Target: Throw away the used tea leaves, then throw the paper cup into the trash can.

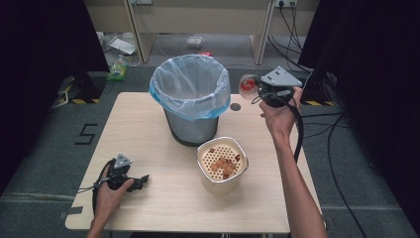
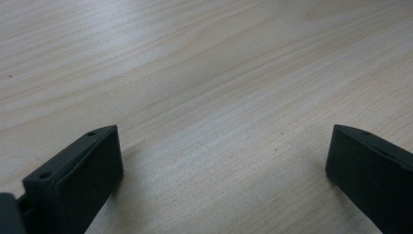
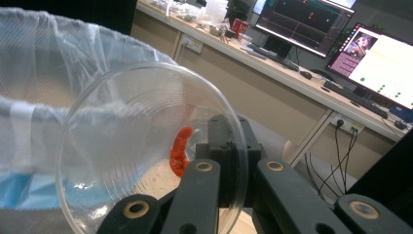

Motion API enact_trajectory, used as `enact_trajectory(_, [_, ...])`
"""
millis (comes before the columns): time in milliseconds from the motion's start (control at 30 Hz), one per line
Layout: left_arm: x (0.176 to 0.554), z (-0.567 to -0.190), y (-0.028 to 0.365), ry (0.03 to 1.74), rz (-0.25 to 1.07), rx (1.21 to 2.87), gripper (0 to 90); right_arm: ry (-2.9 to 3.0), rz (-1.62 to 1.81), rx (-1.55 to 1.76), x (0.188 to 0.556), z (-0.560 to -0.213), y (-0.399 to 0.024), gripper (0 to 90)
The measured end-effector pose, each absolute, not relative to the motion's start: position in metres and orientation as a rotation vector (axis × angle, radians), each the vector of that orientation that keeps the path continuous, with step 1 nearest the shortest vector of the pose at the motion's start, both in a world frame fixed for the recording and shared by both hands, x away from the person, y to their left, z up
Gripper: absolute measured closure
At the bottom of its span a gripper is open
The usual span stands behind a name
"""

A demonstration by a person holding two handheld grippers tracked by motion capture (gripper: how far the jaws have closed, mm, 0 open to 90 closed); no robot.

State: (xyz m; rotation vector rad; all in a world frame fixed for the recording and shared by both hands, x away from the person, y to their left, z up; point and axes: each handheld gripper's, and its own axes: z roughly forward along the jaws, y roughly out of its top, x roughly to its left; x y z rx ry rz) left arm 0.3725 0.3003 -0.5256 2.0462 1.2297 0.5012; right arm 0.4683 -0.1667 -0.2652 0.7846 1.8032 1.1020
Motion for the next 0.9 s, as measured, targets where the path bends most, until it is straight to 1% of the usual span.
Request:
enact_trajectory(533, [0.372,-0.526,0.300,1.230,0.501,2.046,0.0,1.794,1.082,0.740,0.486,-0.228,-0.146,90.0])
enact_trajectory(667, [0.372,-0.526,0.300,1.230,0.501,2.046,0.0,1.801,1.089,0.692,0.487,-0.216,-0.128,90.0])
enact_trajectory(733, [0.372,-0.526,0.300,1.229,0.502,2.047,0.0,1.807,1.089,0.682,0.487,-0.214,-0.123,90.0])
enact_trajectory(800, [0.372,-0.526,0.300,1.229,0.502,2.047,0.0,1.843,1.072,0.651,0.490,-0.211,-0.104,90.0])
enact_trajectory(900, [0.372,-0.526,0.300,1.228,0.503,2.047,0.0,1.872,1.071,0.640,0.494,-0.211,-0.092,90.0])
